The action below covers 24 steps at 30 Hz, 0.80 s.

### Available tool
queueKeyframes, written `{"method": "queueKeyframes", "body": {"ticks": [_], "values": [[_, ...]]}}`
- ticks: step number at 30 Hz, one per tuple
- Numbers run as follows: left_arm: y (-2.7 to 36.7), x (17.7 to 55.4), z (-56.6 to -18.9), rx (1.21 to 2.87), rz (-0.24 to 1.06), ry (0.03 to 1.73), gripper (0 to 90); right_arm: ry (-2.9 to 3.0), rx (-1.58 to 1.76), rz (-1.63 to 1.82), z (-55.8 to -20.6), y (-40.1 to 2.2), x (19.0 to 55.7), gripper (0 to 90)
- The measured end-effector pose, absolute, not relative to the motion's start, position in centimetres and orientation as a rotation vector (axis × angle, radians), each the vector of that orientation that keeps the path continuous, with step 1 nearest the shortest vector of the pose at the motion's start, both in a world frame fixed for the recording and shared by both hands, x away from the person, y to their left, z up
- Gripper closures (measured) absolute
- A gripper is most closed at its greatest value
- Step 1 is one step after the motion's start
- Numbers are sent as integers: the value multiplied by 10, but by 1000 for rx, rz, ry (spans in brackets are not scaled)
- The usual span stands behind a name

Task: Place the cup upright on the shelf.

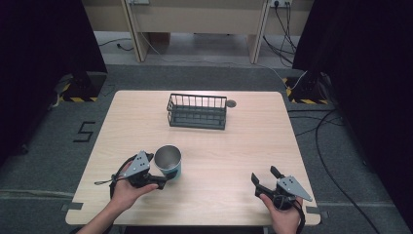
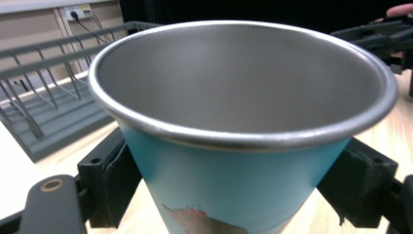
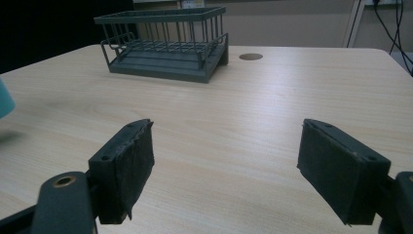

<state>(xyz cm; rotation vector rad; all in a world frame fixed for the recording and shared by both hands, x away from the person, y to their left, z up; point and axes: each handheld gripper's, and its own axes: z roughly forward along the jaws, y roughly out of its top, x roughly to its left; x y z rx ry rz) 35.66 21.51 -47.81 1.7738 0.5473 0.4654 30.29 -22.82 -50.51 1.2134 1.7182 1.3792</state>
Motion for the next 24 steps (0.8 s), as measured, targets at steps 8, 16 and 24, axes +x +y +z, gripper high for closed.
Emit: {"method": "queueKeyframes", "body": {"ticks": [8, 16, 24], "values": [[213, 365, -465, 1758, 498, 548, 168, 1720, 1220, 1380, -506, -228, 303, 216], [212, 373, -459, 1749, 513, 564, 169, 1717, 1224, 1377, -506, -228, 303, 216], [210, 381, -456, 1750, 524, 570, 168, 1714, 1226, 1381, -506, -229, 302, 216]]}}
